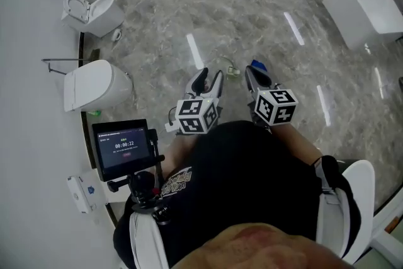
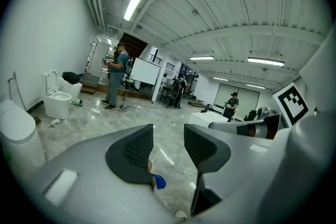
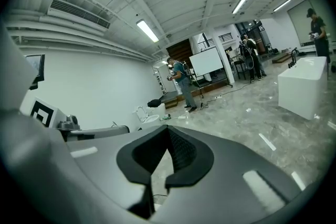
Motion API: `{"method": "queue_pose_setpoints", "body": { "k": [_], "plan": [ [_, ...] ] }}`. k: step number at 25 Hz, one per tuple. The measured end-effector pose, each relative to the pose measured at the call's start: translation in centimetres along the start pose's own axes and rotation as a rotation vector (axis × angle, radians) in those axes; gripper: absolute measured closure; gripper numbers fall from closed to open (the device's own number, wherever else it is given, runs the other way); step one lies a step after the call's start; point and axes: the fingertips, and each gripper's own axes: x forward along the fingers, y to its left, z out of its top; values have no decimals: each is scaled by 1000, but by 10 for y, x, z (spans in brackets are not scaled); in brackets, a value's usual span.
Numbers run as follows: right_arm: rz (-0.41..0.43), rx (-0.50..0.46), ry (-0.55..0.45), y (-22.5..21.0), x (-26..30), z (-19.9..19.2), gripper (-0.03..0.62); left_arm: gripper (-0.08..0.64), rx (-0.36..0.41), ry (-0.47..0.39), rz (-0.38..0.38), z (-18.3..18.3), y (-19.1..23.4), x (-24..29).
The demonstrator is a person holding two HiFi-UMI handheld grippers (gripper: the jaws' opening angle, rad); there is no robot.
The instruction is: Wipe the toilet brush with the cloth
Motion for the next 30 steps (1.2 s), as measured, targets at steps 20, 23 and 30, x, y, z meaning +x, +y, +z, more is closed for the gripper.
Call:
{"method": "queue_pose_setpoints", "body": {
  "k": [20,23,30],
  "plan": [
    [-25,-27,-28,1,-10,10,592,380,11,10,-10,0,-3,3],
    [-18,-27,-29,2,-6,10,592,380,13,11,-7,1,-1,2],
    [21,-51,-10,10,3,7,592,380,-7,9,29,-2,8,-2]
  ]
}}
